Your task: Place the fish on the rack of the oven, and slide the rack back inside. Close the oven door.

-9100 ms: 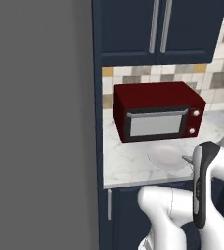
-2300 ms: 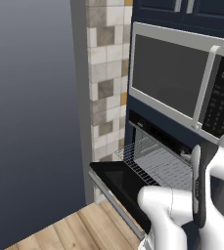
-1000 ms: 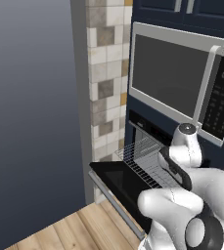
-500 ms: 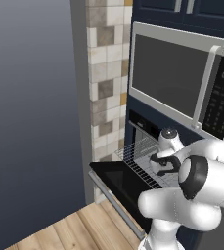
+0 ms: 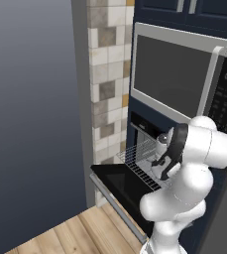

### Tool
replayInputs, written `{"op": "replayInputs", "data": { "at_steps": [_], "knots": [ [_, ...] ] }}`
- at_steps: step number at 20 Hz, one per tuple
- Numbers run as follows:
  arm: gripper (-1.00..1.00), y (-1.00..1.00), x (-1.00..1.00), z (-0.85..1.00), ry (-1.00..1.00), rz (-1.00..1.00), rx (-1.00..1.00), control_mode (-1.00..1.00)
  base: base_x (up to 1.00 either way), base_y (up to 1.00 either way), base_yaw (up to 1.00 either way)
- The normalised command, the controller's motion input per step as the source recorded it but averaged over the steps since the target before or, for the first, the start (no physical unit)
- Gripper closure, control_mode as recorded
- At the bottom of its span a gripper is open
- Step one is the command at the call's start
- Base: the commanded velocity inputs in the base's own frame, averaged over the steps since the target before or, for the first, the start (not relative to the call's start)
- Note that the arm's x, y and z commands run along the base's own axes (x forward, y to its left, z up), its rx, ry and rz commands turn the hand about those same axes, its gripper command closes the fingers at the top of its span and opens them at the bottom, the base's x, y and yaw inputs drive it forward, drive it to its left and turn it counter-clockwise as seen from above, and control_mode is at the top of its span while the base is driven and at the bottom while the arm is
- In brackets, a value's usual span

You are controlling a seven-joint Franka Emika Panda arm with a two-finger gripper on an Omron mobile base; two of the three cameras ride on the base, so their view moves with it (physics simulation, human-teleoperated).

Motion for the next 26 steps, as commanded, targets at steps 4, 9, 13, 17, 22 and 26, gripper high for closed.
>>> {"op": "replayInputs", "data": {
  "at_steps": [4,9,13,17,22,26],
  "knots": [
    [1.00,0.00,0.27,-0.38,0.00,0.00,0.00,-1.00,0.00,0.00,0.00],
    [1.00,0.00,0.20,-0.43,0.00,0.00,-0.01,-1.00,0.00,0.00,0.00],
    [1.00,0.00,0.28,-0.44,0.00,0.00,-0.01,-1.00,0.00,0.00,0.00],
    [1.00,0.00,0.35,-0.56,0.00,0.00,-0.03,-1.00,0.00,0.00,0.00],
    [1.00,0.00,0.28,-0.63,0.00,0.00,-0.04,-1.00,0.00,0.00,0.00],
    [1.00,0.00,0.23,-0.61,0.00,0.00,-0.04,-1.00,0.00,0.00,0.00]
  ]
}}
